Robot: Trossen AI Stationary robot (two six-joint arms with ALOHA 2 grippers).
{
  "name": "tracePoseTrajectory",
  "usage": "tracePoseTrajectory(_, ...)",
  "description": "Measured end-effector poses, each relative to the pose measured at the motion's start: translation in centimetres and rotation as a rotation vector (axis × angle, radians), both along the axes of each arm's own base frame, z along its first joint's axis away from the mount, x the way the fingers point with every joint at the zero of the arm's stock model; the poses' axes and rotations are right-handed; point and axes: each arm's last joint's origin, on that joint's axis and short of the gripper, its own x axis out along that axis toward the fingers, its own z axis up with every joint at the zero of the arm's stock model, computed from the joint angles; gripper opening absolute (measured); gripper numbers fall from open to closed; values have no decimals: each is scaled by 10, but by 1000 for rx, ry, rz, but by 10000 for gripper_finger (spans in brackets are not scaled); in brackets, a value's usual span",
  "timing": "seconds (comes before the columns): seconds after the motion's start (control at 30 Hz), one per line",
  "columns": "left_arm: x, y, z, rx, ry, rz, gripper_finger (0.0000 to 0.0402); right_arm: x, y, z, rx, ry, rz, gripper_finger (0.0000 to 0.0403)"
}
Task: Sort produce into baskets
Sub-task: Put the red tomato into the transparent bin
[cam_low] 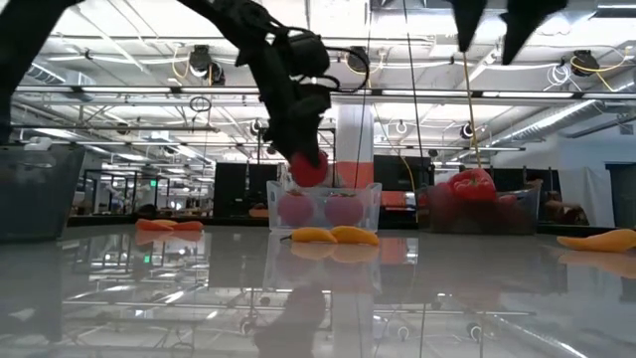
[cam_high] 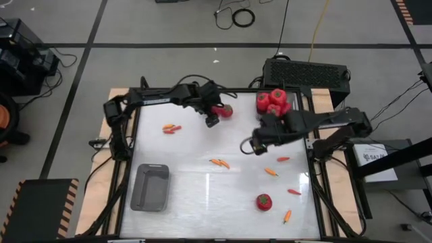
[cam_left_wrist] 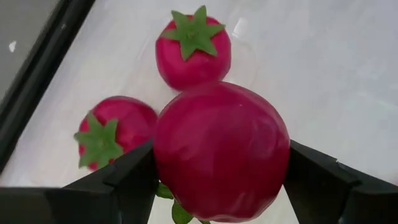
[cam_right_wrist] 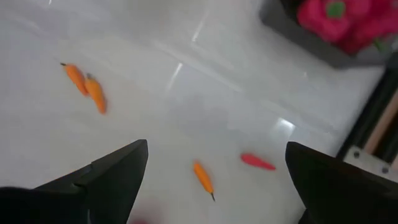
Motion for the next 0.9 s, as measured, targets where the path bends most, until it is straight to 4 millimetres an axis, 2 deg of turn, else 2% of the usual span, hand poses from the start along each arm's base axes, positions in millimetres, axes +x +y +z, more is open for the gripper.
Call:
tracePoseTrajectory(0.2,12,6,-17,-27,80,3,293,-23,16,-13,6,23,-7,373)
tracePoseTrajectory(0.3,15,5,-24,-30,96,2,309,-31,19,-15,7,23,-5,373)
tracePoseTrajectory(0.5,16,8,-24,-1,92,16,364,-37,23,-14,5,16,24,373)
tracePoseTrajectory(0.63,13,11,-23,17,106,35,376,-37,23,-14,2,22,49,373)
tracePoseTrajectory(0.73,12,11,-17,14,127,38,378,-36,23,-14,2,19,53,373)
tracePoseTrajectory(0.9,14,8,13,31,85,30,378,-26,29,-13,47,-61,173,373)
